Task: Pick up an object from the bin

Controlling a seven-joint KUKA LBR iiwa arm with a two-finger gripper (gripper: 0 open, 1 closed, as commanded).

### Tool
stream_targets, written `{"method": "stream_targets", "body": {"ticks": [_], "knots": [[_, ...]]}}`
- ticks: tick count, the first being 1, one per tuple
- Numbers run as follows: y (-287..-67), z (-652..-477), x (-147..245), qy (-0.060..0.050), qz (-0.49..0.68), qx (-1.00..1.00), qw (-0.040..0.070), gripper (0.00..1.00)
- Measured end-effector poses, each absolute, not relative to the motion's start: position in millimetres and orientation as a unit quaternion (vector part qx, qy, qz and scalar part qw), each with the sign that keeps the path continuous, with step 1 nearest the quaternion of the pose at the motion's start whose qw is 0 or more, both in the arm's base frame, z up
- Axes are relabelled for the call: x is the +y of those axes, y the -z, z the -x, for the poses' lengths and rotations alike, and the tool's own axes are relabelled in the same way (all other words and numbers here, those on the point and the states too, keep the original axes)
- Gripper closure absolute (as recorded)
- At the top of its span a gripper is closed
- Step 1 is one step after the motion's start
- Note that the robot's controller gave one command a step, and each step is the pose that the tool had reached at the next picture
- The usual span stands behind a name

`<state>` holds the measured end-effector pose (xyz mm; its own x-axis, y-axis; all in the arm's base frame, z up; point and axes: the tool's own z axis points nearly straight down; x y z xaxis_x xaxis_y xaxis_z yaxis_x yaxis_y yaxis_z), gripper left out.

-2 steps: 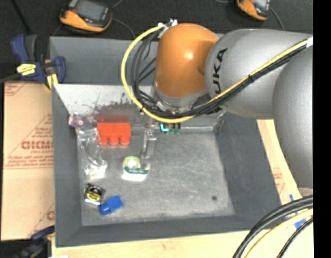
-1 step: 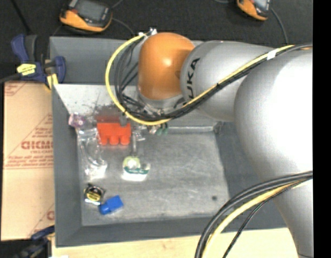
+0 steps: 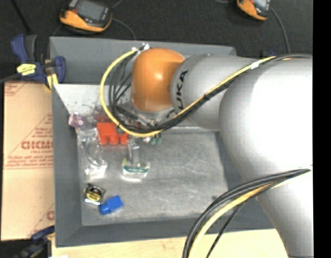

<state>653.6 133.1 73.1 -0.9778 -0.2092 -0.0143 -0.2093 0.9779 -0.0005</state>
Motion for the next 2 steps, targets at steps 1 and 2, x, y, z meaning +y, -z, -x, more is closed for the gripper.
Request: {"method": "stream_targets", "body": {"ticks": [1,2], "knots": [[-130.9,-656.4,158.4,0.0,0.202,0.979,0.006,0.0],[-78.1,-655.7,132.6,-0.002,0.164,0.987,0.004,0.0]]}}
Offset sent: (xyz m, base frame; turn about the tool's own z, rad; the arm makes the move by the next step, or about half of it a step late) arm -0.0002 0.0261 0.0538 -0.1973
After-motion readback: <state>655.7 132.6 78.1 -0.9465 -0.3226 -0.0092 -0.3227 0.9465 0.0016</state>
